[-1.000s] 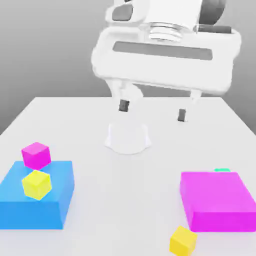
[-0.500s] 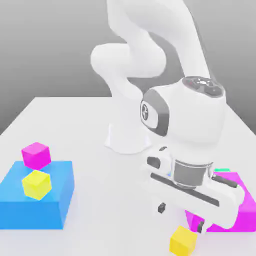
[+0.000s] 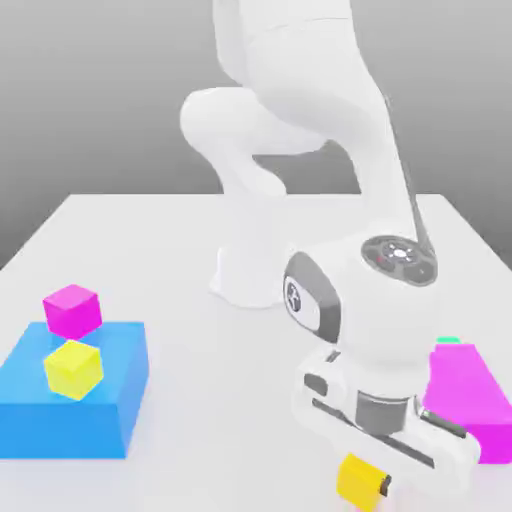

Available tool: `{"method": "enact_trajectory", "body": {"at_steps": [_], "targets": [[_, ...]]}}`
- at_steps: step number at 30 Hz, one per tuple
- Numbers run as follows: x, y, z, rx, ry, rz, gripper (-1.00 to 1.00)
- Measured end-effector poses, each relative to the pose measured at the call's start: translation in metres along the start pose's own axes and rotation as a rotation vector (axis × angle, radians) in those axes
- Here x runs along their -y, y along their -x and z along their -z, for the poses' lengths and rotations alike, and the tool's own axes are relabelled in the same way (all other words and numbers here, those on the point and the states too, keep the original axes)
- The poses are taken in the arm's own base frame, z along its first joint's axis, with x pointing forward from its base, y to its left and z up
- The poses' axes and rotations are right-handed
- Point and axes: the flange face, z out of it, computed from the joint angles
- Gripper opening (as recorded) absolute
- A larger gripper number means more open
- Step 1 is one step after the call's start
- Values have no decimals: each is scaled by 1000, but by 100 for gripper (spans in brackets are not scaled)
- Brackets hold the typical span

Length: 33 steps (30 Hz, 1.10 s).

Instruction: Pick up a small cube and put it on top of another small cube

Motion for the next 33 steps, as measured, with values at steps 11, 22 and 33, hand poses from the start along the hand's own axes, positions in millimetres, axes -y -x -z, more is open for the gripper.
{"method": "enact_trajectory", "body": {"at_steps": [11,22,33], "targets": [[-88,132,63,48,-4,466,-100],[-212,199,64,4,3,941,-100],[-208,201,37,-12,-9,951,-100]]}}
